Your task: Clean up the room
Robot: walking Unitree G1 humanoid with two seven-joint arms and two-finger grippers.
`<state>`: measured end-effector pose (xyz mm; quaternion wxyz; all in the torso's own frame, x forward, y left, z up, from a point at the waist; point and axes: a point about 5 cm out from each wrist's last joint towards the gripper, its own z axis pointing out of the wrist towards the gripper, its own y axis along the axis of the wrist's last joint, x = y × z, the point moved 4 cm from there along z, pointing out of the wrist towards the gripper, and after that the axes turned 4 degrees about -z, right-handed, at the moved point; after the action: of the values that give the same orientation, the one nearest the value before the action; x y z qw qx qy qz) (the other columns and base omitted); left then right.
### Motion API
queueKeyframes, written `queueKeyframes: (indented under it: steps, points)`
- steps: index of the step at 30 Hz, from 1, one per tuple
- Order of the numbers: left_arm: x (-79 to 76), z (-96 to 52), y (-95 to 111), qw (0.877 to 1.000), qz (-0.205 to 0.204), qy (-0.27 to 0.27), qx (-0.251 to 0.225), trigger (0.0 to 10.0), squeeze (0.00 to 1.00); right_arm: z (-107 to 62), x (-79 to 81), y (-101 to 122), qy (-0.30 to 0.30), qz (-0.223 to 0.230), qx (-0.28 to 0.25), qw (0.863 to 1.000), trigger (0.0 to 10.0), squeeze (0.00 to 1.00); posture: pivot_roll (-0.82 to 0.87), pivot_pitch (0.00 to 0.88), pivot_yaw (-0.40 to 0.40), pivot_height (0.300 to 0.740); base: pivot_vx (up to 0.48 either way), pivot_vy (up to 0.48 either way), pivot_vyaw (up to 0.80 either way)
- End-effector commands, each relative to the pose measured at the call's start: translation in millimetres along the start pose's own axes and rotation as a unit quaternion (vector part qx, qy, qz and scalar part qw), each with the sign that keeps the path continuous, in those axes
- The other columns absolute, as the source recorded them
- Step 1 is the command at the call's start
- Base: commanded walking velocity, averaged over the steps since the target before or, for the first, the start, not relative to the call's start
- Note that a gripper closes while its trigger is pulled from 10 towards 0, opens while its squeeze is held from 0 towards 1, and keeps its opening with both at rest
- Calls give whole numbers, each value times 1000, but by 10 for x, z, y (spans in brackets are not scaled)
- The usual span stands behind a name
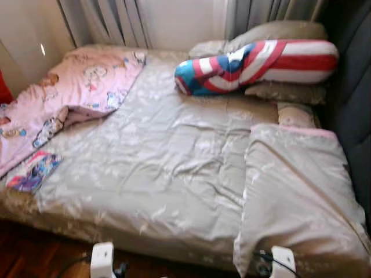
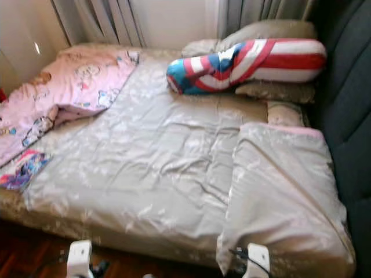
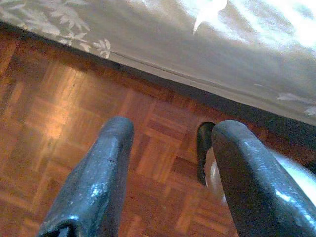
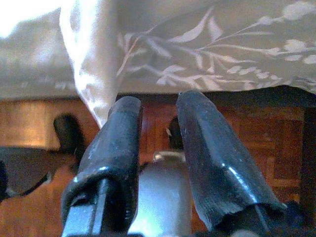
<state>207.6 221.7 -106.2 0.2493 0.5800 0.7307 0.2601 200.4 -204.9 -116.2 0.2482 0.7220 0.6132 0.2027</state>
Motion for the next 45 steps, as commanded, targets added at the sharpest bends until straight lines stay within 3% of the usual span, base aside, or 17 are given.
queueKeyframes:
  steps: [1, 22, 29, 33, 45]
  points:
    - [50, 2, 44, 1000, 3, 6, -6, 10000, 0, -5, 71, -62, 8, 3, 11, 1000, 10000, 0, 7, 101, 43, 740, 0, 480, 0]
    - [48, 7, 72, 1000, 2, 6, -10, 10000, 0, -6, 86, -55, 8, 9, 7, 1000, 10000, 0, 15, 123, 47, 740, 0, 480, 0]
    - [52, 8, 81, 1000, 2, 7, -12, 10000, 0, -2, 154, -21, 26, -12, -2, 1000, 10000, 0, 20, 126, 47, 740, 0, 480, 337]
    - [49, 9, 85, 1000, 2, 7, -14, 10000, 0, -4, 163, -41, 25, 8, 2, 1000, 10000, 0, 21, 127, 47, 740, 0, 480, 330]
    - [45, 10, 94, 1000, 1, 7, -16, 10000, 0, -6, 160, -57, 26, 3, 6, 1000, 10000, 0, 22, 128, 47, 740, 0, 480, 0]
